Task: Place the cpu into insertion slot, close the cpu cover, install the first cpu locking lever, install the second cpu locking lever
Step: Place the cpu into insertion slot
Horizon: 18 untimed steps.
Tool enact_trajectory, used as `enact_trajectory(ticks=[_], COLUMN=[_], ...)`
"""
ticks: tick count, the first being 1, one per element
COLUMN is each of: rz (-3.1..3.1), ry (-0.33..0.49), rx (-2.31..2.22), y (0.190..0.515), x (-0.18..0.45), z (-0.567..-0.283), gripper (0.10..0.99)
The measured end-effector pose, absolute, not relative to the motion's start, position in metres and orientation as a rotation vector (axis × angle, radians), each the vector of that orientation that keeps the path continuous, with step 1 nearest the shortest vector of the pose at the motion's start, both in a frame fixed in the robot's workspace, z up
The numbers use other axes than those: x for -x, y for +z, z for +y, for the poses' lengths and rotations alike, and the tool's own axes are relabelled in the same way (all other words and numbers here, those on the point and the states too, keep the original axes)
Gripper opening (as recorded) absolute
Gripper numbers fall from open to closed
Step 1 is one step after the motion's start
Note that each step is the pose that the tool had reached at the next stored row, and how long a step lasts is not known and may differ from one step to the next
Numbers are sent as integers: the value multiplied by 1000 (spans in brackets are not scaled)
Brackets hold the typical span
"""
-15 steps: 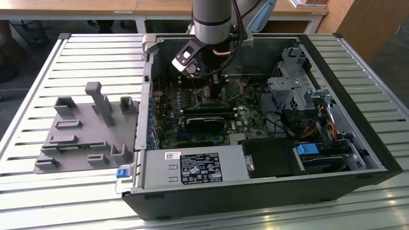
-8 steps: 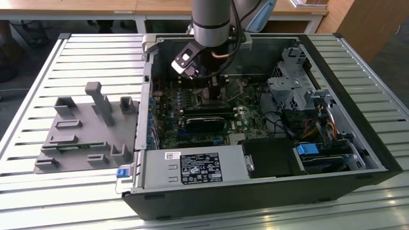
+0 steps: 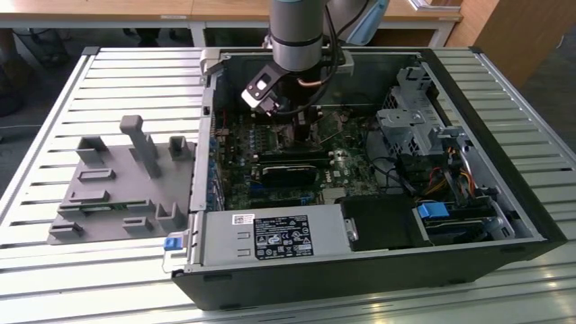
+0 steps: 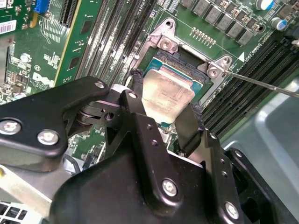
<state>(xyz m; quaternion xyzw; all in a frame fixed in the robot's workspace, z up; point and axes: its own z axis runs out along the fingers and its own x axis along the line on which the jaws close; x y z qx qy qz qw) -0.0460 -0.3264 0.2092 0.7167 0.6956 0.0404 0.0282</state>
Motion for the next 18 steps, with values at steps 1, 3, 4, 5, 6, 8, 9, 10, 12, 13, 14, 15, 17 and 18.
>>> enact_trajectory(ticks=[1, 3, 4, 5, 6, 8, 9, 10, 12, 13, 14, 15, 17, 18], rz=[2147, 2147, 2147, 2147, 2147, 2148, 2148, 2148, 2148, 2148, 2148, 2148, 2148, 2148], ry=[125, 124, 124, 124, 124, 123, 123, 123, 123, 123, 123, 123, 123, 123], rx=[-2212, -2212, -2212, -2213, -2213, -2213, -2213, -2213, -2213, -2213, -2213, -2213, -2213, -2213], y=[208, 207, 207, 206, 206, 204, 204, 204, 203, 203, 202, 202, 201, 200], x=[46, 46, 46, 46, 46, 46, 46, 46, 46, 46, 46, 46, 46, 46], z=[-326, -326, -326, -325, -325, -324, -324, -323, -323, -322, -322, -322, -322, -322], gripper=[525, 525, 525, 525, 525, 525, 525, 525, 525, 525, 525, 525, 525, 525])
